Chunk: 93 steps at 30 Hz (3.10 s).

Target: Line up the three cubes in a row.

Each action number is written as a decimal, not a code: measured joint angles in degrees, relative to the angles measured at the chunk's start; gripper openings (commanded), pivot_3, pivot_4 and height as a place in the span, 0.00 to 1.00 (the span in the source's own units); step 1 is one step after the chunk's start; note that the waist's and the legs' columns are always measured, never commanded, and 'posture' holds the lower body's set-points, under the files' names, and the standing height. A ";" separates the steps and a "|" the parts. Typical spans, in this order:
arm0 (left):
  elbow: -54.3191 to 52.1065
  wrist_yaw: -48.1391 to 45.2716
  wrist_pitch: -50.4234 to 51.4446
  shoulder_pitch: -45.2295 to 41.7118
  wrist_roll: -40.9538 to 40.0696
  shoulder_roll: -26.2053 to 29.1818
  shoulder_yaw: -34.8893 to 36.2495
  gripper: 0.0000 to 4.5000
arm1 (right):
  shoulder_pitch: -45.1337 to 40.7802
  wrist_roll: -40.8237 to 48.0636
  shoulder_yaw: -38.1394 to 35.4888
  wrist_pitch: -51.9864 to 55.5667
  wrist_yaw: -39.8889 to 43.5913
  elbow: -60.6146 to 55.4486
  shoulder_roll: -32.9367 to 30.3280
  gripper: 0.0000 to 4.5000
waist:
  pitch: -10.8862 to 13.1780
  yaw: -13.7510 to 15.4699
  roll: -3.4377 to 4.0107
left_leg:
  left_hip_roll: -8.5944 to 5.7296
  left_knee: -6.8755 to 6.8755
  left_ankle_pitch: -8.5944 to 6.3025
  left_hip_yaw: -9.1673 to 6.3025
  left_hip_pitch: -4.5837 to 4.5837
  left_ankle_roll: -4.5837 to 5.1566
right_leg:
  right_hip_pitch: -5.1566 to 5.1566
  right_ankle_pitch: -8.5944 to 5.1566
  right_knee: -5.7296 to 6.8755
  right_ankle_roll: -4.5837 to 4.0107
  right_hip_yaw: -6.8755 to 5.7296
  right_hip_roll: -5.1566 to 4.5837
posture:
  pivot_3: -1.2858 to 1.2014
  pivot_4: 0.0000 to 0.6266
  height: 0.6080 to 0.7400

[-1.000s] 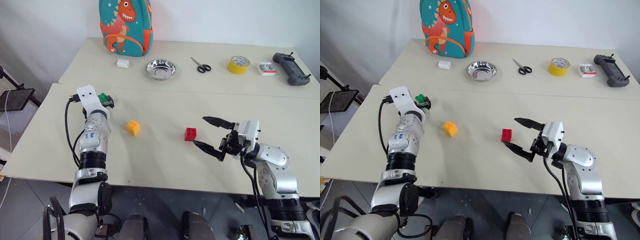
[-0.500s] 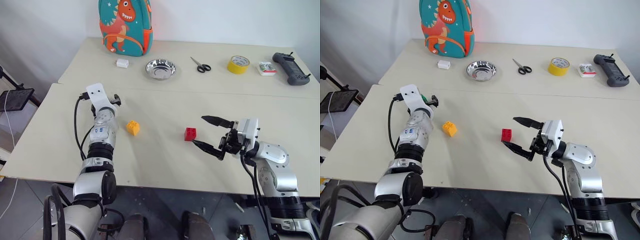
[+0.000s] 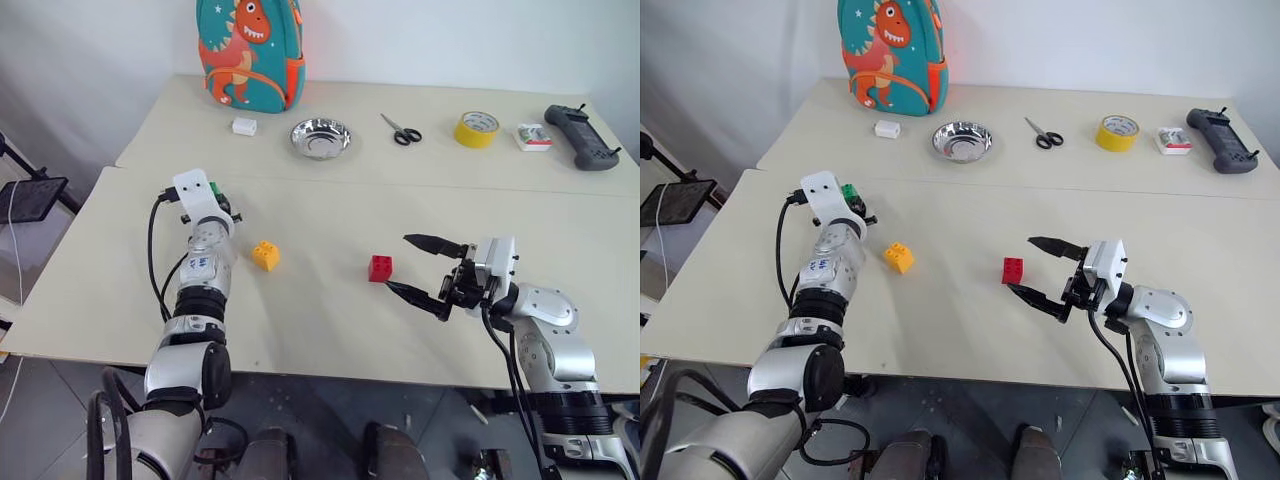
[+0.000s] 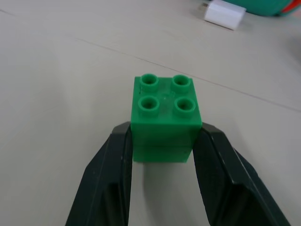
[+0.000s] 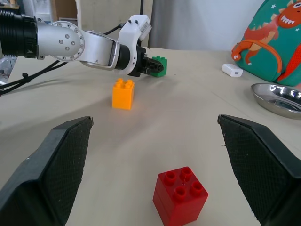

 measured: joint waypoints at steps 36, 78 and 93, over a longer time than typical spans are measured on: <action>14.94 -89.33 -22.09 -11.06 9.06 6.94 -30.99 0.33 | 18.42 5.90 -7.72 6.24 -1.59 -14.61 -10.12 1.00 | 0.05 0.18 -0.08 | -0.02 0.13 -0.09 0.15 -0.11 0.20 | -0.04 0.03 -0.07 0.05 0.02 -0.02 | 0.52 0.24 1.00; -54.74 -60.62 5.42 53.23 -18.30 17.22 8.23 1.00 | 4.26 1.03 5.19 -1.53 2.73 -6.80 -2.05 1.00 | 0.03 0.25 -0.13 | 0.04 0.16 -0.18 0.02 0.10 0.15 | 0.08 0.03 0.07 0.03 0.05 -0.06 | 0.52 0.24 1.00; -42.52 -39.49 8.44 32.48 -4.50 7.22 -8.80 0.74 | 3.98 1.28 6.17 1.69 -0.24 -8.62 -2.02 1.00 | -0.02 0.04 -0.11 | 0.05 0.12 -0.18 0.15 0.12 0.14 | 0.05 0.03 0.02 0.03 0.06 -0.02 | 0.52 0.24 1.00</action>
